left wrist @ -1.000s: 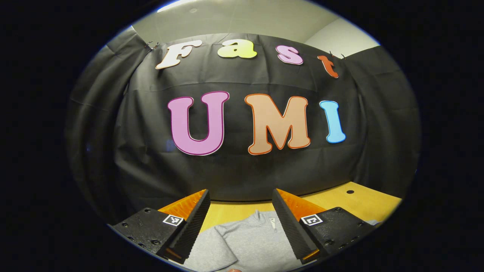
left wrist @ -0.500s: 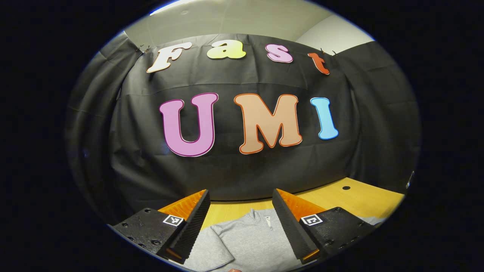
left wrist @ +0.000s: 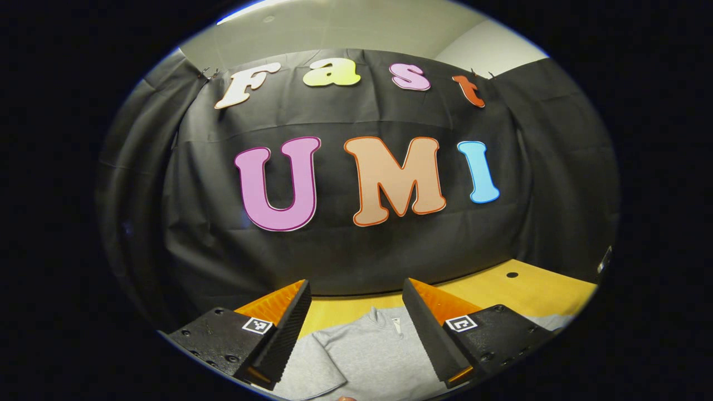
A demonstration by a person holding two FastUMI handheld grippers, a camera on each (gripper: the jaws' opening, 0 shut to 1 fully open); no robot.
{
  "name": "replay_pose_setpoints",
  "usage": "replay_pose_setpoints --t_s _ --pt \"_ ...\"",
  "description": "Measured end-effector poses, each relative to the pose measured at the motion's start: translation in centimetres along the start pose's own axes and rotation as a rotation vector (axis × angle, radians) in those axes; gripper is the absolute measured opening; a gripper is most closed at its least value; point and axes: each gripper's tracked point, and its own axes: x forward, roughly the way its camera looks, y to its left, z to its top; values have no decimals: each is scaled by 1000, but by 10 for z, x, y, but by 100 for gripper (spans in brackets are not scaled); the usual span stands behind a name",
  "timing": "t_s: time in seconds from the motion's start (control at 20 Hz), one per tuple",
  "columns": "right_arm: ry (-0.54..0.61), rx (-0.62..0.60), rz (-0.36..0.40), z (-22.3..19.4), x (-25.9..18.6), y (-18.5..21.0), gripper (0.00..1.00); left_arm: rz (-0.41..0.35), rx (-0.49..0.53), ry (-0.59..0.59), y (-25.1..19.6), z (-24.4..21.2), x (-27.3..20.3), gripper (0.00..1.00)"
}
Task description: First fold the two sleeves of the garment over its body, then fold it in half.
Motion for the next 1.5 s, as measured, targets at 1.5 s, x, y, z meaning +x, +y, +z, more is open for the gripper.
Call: replay_pose_setpoints --t_s 1.5 --pt "-365 176 443 266 -53 229 2 254 -21 46 124 -18 -43 96"
